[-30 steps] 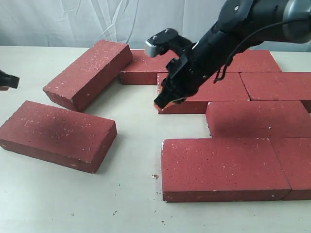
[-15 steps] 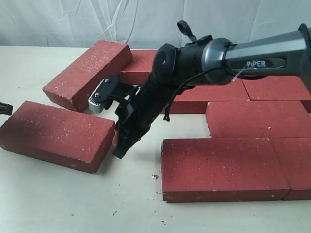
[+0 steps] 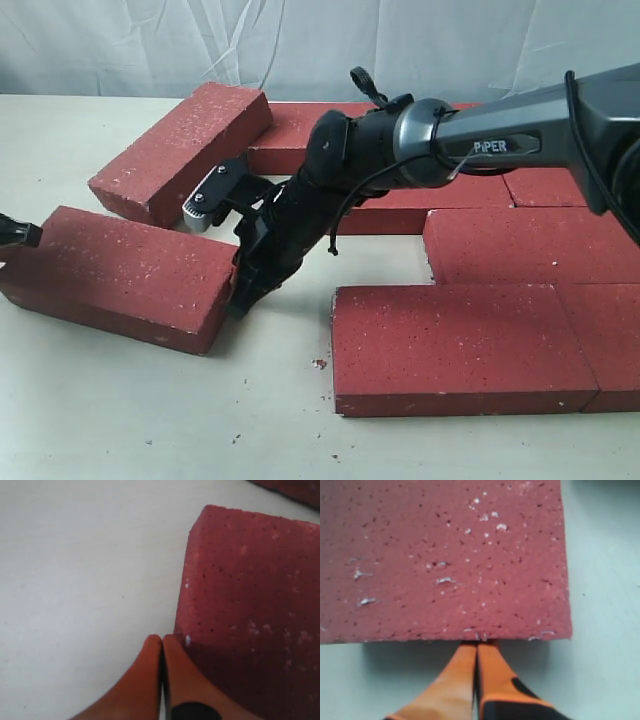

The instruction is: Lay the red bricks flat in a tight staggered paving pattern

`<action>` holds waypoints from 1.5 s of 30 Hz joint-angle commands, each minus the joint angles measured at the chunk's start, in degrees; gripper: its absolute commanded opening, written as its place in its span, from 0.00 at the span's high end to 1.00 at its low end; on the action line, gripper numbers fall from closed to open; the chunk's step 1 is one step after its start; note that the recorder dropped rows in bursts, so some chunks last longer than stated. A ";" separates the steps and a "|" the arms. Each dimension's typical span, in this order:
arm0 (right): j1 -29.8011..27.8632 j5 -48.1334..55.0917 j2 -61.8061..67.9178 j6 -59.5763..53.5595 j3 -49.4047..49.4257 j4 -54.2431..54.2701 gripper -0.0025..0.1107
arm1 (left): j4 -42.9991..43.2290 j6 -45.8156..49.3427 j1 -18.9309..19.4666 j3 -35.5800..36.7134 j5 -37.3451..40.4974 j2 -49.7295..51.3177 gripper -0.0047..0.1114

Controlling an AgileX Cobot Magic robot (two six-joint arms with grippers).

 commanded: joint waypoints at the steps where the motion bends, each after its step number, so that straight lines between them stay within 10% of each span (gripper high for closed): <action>1: 0.00 -0.69 -0.13 -0.17 -0.18 0.53 0.98 | -9.30 8.58 -0.18 -0.68 5.28 0.18 0.96; 27: -10.61 10.21 -4.01 8.71 -0.18 -13.03 0.98 | -11.83 14.66 -0.72 -0.68 13.65 0.18 0.96; 45: -3.19 18.93 -7.30 2.29 -0.18 -5.66 0.98 | -12.61 17.40 -6.40 -0.68 13.61 0.18 0.96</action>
